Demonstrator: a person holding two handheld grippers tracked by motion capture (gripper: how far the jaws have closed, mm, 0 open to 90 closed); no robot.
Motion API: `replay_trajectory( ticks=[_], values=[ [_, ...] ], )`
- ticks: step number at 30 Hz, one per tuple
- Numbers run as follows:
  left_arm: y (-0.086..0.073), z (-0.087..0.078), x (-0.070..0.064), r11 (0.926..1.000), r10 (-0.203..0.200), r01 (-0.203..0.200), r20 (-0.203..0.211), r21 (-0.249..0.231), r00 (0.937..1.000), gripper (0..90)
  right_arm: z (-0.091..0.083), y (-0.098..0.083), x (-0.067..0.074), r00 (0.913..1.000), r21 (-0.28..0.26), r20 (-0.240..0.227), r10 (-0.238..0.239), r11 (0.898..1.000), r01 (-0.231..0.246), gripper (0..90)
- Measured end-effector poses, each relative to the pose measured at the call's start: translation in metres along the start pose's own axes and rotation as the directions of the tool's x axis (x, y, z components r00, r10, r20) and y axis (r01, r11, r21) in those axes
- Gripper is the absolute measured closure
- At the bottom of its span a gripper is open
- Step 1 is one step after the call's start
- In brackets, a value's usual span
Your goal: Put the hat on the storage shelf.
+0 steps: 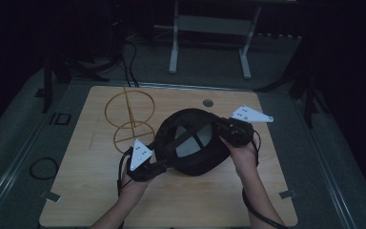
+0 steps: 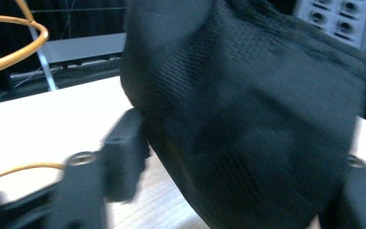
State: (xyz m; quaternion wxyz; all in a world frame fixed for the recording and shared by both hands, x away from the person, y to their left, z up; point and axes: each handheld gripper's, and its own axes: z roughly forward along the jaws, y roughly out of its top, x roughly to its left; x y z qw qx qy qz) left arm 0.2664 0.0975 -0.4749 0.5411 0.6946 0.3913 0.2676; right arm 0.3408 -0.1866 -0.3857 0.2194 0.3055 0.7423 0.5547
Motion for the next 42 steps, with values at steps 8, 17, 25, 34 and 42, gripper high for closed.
replay_trajectory(
  ticks=[8, 17, 25, 34, 42],
  values=[
    [0.006, 0.004, 0.003, 0.9995, -0.026, 0.028, -0.085, 0.014, 0.9961, 87.3, -0.001, -0.001, 0.005, 0.9998, 0.006, -0.01, -0.019, 1.0, 0.019, 87.9],
    [0.022, -0.004, -0.001, 0.9998, -0.002, 0.001, -0.085, -0.02, 0.9963, 88.6, -0.008, -0.014, 0.008, 0.9998, -0.004, -0.017, 0.004, 1.0, -0.004, 87.6],
    [0.038, -0.007, -0.005, 0.9995, 0.004, -0.006, -0.063, -0.032, 0.998, 88.8, -0.023, -0.033, 0.006, 0.9992, -0.024, -0.012, 0.039, 0.999, -0.039, 85.8],
    [0.057, -0.012, -0.012, 0.9974, 0.028, -0.031, -0.049, -0.065, 0.9984, 88.8, -0.038, -0.052, 0.013, 0.9989, -0.009, -0.026, 0.039, 0.999, -0.04, 65.1],
    [0.071, -0.014, -0.019, 0.995, 0.056, -0.059, -0.044, -0.08, 0.9975, 88.8, -0.048, -0.068, 0.024, 0.9982, 0.041, -0.059, 0.014, 0.999, -0.011, 45.1]
  ],
)
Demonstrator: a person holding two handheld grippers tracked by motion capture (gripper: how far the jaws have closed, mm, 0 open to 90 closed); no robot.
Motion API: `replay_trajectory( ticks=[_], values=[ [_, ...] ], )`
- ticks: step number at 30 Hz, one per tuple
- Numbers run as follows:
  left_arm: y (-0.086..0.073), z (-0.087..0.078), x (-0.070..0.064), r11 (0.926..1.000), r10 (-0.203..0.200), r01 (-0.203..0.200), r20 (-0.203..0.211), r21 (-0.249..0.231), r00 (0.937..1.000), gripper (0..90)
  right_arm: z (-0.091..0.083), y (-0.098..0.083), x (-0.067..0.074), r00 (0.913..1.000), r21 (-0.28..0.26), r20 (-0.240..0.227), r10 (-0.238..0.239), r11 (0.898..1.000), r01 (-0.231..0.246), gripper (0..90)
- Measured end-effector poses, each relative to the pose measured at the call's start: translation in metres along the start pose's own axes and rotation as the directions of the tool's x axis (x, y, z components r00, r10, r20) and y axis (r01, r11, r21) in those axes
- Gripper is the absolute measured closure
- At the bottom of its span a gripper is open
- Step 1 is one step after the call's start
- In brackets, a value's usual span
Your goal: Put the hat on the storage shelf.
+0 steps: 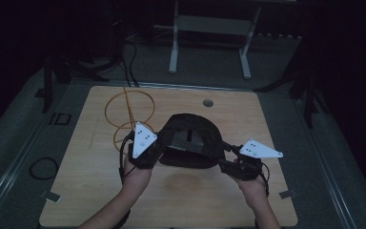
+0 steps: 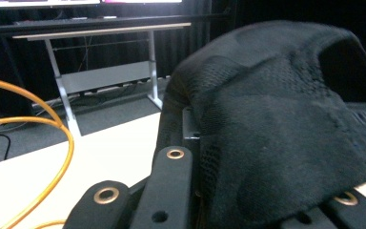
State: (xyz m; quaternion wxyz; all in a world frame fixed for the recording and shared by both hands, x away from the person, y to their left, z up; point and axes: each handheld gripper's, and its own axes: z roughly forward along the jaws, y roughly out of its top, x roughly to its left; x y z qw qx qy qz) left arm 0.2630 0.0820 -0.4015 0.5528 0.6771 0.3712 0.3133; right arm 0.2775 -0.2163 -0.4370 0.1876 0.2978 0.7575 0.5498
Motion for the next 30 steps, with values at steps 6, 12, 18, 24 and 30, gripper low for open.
replay_trajectory(
  ticks=[6, 12, 18, 24, 30],
  values=[
    [0.003, -0.005, 0.0, 0.9994, 0.028, -0.029, -0.011, -0.021, 0.9995, 88.8, -0.012, -0.015, 0.002, 0.9979, 0.043, -0.065, -0.002, 0.999, 0.005, 38.1],
    [-0.001, -0.011, 0.01, 0.9977, 0.065, -0.064, 0.025, -0.022, 0.9976, 88.7, -0.038, -0.023, -0.002, 0.995, 0.027, -0.097, -0.025, 0.999, 0.027, 40.4],
    [-0.008, -0.017, 0.021, 0.9924, 0.116, -0.108, 0.155, -0.059, 0.981, 88.7, -0.06, -0.007, -0.007, 0.9947, -0.04, -0.085, -0.057, 0.998, 0.054, 45.2],
    [-0.013, -0.019, 0.03, 0.9895, 0.143, -0.128, 0.323, -0.068, 0.9354, 88.6, -0.061, 0.015, 0.0, 0.9845, -0.072, -0.126, -0.122, 0.991, 0.114, 50.1],
    [-0.013, -0.02, 0.03, 0.9853, 0.17, -0.154, 0.474, -0.073, 0.8636, 88.6, -0.047, 0.028, 0.019, 0.9575, -0.073, -0.22, -0.187, 0.982, 0.175, 51.0]
  ],
)
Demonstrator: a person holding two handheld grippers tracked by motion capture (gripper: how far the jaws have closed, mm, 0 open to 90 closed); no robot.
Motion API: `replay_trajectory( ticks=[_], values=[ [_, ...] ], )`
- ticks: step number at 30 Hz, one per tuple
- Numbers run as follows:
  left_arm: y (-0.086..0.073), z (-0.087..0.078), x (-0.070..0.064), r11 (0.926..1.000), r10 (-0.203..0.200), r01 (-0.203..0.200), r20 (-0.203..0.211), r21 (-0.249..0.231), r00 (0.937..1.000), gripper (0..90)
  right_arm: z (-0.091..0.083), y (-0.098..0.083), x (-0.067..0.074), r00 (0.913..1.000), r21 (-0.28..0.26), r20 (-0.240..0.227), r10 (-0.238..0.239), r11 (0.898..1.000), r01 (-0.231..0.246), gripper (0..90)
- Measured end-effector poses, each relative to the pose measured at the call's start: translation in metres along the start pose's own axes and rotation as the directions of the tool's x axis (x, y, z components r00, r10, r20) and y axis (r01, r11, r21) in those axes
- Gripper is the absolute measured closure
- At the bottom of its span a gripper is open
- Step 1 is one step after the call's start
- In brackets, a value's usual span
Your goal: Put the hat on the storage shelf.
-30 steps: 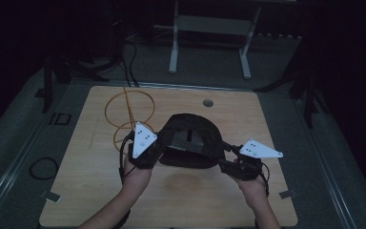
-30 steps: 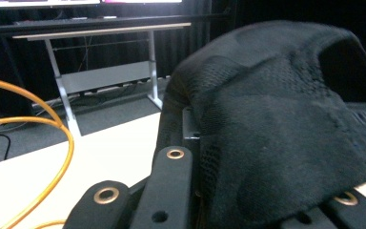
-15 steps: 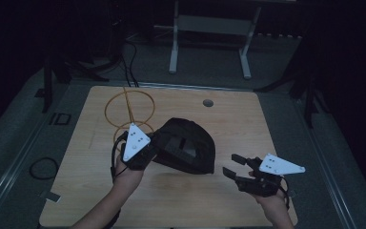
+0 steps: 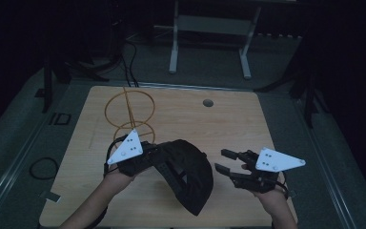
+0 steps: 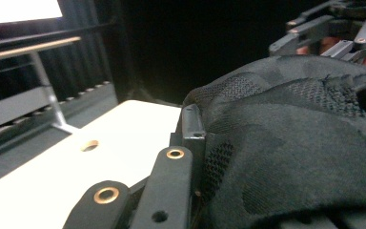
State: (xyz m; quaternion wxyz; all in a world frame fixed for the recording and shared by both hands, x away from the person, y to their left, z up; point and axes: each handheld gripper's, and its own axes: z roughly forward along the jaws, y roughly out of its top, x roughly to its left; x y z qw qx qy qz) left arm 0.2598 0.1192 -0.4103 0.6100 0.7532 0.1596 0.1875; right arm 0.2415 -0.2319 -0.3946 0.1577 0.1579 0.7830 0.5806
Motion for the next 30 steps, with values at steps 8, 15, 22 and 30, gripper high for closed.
replay_trajectory(
  ticks=[8, 15, 22, 30],
  values=[
    [0.002, 0.003, -0.006, 1.0, 0.0, 0.0, 0.068, 0.0, 0.9977, 88.7, 0.02, 0.005, 0.018, 0.9928, 0.043, -0.087, -0.082, 0.995, 0.086, 46.0],
    [0.007, 0.008, -0.011, 0.9999, 0.015, -0.014, 0.081, -0.005, 0.9966, 88.7, 0.029, 0.002, 0.021, 0.9898, 0.065, -0.093, -0.107, 0.991, 0.114, 45.5],
    [0.008, 0.011, -0.011, 0.9999, -0.001, 0.002, 0.081, -0.012, 0.9967, 88.7, 0.033, 0.002, 0.022, 0.9891, 0.077, -0.073, -0.128, 0.988, 0.133, 54.8],
    [0.008, 0.011, -0.011, 0.9999, 0.001, 0.0, 0.08, -0.01, 0.9968, 88.6, 0.035, 0.0, 0.023, 0.9853, 0.086, -0.08, -0.151, 0.984, 0.158, 90.0]
  ],
)
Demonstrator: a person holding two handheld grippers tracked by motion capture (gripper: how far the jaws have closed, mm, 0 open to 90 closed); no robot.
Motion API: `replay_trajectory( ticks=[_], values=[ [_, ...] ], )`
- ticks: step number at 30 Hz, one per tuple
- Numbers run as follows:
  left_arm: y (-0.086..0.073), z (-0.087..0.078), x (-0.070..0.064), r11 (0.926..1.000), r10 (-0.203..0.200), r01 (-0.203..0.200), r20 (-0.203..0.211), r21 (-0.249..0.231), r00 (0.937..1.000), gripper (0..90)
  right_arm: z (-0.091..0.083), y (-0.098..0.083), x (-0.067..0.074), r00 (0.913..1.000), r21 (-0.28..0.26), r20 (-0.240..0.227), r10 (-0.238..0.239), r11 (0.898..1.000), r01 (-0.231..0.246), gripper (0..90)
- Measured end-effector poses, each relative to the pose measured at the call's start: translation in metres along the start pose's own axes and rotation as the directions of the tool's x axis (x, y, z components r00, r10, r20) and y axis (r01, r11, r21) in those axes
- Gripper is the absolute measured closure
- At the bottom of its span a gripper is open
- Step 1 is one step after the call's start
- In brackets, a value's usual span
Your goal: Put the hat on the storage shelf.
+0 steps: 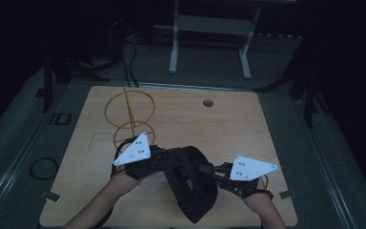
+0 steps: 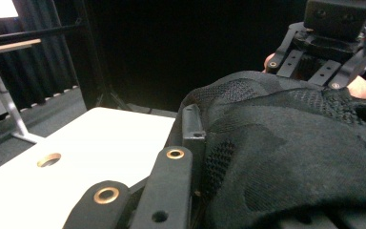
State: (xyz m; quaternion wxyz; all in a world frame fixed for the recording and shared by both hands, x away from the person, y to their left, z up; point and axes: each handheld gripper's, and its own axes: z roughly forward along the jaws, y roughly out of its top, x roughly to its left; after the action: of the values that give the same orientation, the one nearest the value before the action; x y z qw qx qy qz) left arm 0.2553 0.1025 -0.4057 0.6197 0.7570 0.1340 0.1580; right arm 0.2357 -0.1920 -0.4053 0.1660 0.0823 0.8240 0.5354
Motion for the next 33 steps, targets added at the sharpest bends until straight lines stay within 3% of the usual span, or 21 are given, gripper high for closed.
replay_trajectory(
  ticks=[1, 3, 7, 9, 10, 14, 24, 27, 33],
  values=[
    [0.0, -0.001, 0.001, 1.0, 0.001, -0.001, 0.002, 0.001, 1.0, 88.7, -0.001, 0.0, 0.0, 0.9997, -0.003, 0.024, -0.006, 1.0, 0.006, 90.0],
    [-0.001, -0.002, 0.002, 1.0, -0.008, 0.008, -0.001, -0.002, 1.0, 88.6, -0.003, 0.0, -0.003, 0.9996, -0.018, 0.024, 0.017, 1.0, -0.016, 90.0],
    [-0.002, -0.003, 0.003, 1.0, -0.008, 0.008, -0.004, 0.002, 1.0, 88.7, -0.005, -0.001, -0.01, 0.9974, 0.009, 0.052, 0.051, 0.999, -0.052, 87.3],
    [-0.002, -0.003, 0.003, 1.0, -0.009, 0.009, 0.0, 0.001, 1.0, 88.6, -0.004, -0.002, -0.012, 0.9958, -0.002, 0.061, 0.068, 0.998, -0.068, 60.4],
    [-0.002, -0.002, 0.003, 1.0, -0.008, 0.008, -0.003, 0.0, 1.0, 88.6, -0.003, -0.002, -0.012, 0.9936, 0.001, 0.085, 0.074, 0.997, -0.075, 57.9],
    [-0.001, -0.001, 0.002, 1.0, -0.005, 0.005, 0.012, 0.001, 0.9999, 88.6, 0.002, -0.004, -0.018, 0.9911, 0.006, 0.063, 0.117, 0.993, -0.118, 53.0],
    [0.001, 0.002, 0.0, 0.9992, -0.02, 0.022, 0.056, -0.034, 0.9982, 88.6, 0.01, -0.004, -0.025, 0.9892, 0.001, 0.008, 0.146, 0.989, -0.146, 46.7],
    [0.002, 0.002, -0.001, 0.9993, -0.016, 0.018, 0.056, -0.034, 0.9983, 88.6, 0.013, -0.005, -0.024, 0.9896, 0.008, 0.003, 0.144, 0.99, -0.144, 52.0],
    [0.0, 0.0, 0.002, 0.9987, -0.031, 0.033, 0.05, -0.04, 0.9983, 88.6, 0.013, -0.004, -0.022, 0.9902, 0.009, 0.026, 0.137, 0.99, -0.138, 76.0]
  ],
)
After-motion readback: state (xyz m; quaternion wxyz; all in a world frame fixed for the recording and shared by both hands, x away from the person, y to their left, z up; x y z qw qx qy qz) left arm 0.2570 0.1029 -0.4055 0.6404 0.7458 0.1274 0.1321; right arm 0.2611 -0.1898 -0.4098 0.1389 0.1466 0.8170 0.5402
